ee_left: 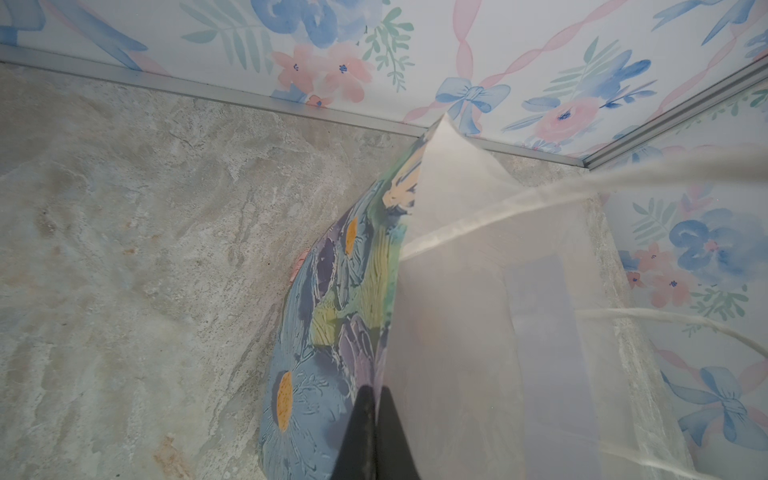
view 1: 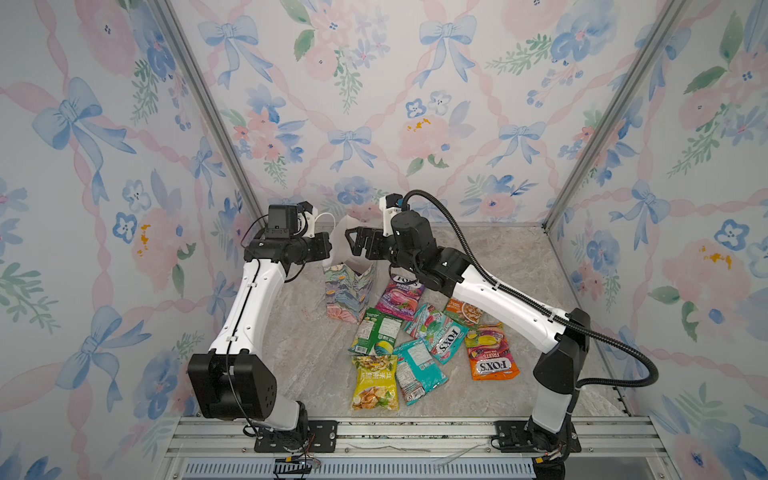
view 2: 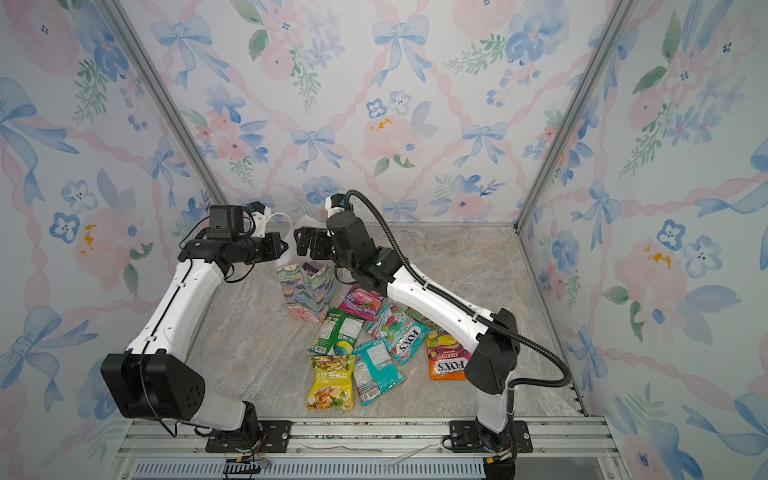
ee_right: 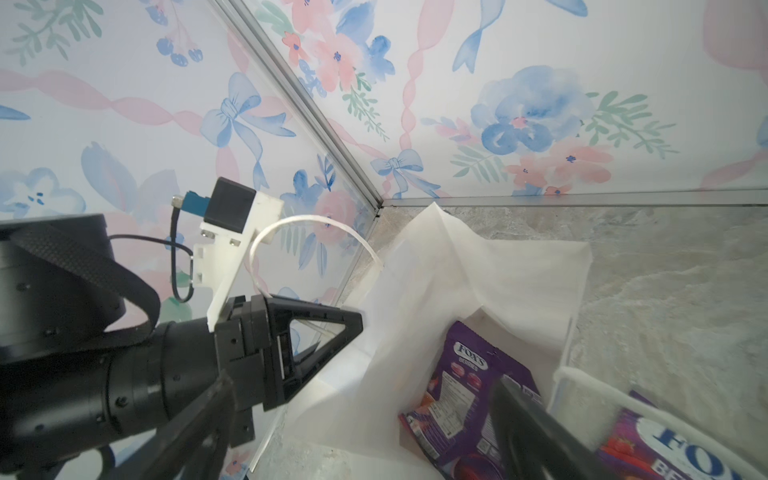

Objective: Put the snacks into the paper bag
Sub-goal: 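Withdraw the right gripper from the bag toward the snack pile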

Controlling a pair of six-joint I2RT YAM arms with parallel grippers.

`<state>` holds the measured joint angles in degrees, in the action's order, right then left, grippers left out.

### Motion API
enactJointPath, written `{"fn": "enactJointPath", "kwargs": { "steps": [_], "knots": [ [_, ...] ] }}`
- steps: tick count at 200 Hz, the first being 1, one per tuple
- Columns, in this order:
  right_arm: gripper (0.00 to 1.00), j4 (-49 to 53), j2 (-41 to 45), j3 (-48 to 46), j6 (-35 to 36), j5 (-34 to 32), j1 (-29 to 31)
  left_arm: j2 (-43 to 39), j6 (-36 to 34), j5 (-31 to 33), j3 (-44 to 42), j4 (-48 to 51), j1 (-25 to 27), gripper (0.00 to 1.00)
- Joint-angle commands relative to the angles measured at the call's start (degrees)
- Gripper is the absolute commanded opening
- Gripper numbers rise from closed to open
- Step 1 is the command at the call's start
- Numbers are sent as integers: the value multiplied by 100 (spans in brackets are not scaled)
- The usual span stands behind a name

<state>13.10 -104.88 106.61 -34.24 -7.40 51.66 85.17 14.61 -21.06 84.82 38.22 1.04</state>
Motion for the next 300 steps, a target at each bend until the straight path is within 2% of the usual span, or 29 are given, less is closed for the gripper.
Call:
{"fn": "enactJointPath", "kwargs": {
  "steps": [1, 50, 87, 112, 134, 155, 194, 255, 300],
  "knots": [
    [97, 265, 765, -447, 725, 284, -299, -46, -228, -56, 26, -15, -57, 0],
    [97, 1074, 2196, -2550, 1174, 559, -1122, -83, -414, -126, -35, -20, -123, 0],
    [99, 1790, 2316, -3541, 1320, 1261, -1839, -6, -459, -162, -70, -17, -140, 0],
    [97, 2170, 2027, -3636, 1674, 1306, -1927, 7, -462, -180, -112, -16, -141, 0],
    [93, 2080, 1622, -3569, 1647, 1694, -2055, 0, -476, -188, -134, -16, -146, 0],
    [88, 1657, 1191, -3497, 1278, 2260, -2164, -9, -485, -197, -146, -17, -149, 0],
    [81, 839, 337, -3336, 447, 2732, -2256, -15, -494, -267, -193, -16, -151, 0],
    [78, -144, -440, -3275, -538, 2858, -2370, -55, -521, -311, -219, -16, -149, 0],
    [74, -408, -833, -3209, -773, 2886, -2381, -85, -538, -290, -213, -17, -158, 0]
  ]
}}
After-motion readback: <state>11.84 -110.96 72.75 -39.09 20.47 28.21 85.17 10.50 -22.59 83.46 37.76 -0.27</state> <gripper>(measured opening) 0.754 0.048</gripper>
